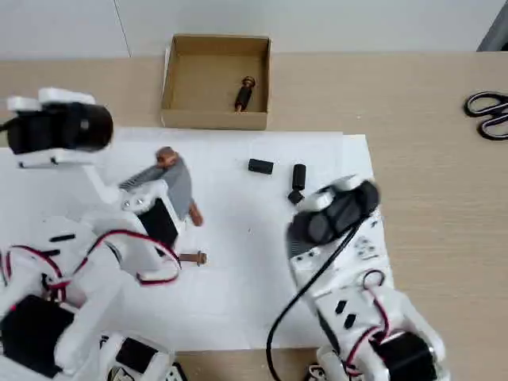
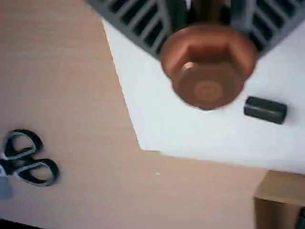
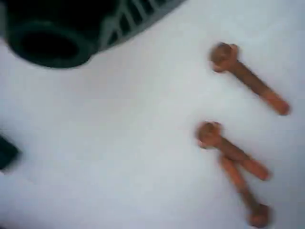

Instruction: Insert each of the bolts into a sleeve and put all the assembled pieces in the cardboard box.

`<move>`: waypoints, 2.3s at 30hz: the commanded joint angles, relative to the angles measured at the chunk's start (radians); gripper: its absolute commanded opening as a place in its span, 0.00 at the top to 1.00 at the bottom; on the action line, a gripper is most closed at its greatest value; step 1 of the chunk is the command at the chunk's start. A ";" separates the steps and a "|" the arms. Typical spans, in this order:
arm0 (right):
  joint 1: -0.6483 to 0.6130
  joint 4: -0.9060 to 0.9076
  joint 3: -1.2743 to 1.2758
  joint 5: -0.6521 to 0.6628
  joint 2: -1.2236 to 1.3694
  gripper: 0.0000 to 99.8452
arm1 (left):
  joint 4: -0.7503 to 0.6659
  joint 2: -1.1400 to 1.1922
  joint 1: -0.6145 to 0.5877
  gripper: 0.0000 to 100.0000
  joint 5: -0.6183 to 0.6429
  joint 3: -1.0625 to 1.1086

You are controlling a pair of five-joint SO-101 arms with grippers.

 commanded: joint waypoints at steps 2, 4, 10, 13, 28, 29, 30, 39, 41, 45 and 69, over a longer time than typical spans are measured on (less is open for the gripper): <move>-0.150 -0.090 0.086 -0.006 -0.085 1.00 | -0.043 -0.061 0.026 0.99 0.003 0.039; -0.182 -0.096 0.115 -0.003 -0.110 1.00 | -0.043 -0.075 0.026 0.99 0.003 0.061; -0.242 -0.094 0.133 -0.006 -0.142 1.00 | -0.044 -0.112 0.068 0.99 0.003 0.145; -0.265 -0.093 0.133 -0.003 -0.159 1.00 | -0.064 -0.140 0.126 0.99 0.003 0.208; -0.318 -0.084 0.133 -0.008 -0.185 1.00 | -0.440 -0.411 0.144 0.99 0.003 0.710; -0.318 -0.084 0.135 -0.008 -0.185 1.00 | -0.451 -0.431 0.144 0.99 0.003 0.734; -0.318 -0.084 0.135 -0.008 -0.185 1.00 | -0.457 -0.450 0.144 0.99 0.003 0.754; -0.315 -0.048 0.183 -0.011 -0.186 1.00 | -0.508 -0.511 0.138 0.99 0.008 0.779; -0.315 -0.077 0.206 -0.011 -0.186 1.00 | -0.526 -0.511 0.138 0.99 0.008 0.779; -0.314 -0.119 0.249 -0.032 -0.188 1.00 | -0.555 -0.511 0.140 0.99 0.008 0.779; -0.266 -0.392 0.423 -0.057 -0.274 1.00 | -0.549 -0.523 0.141 0.99 0.038 0.834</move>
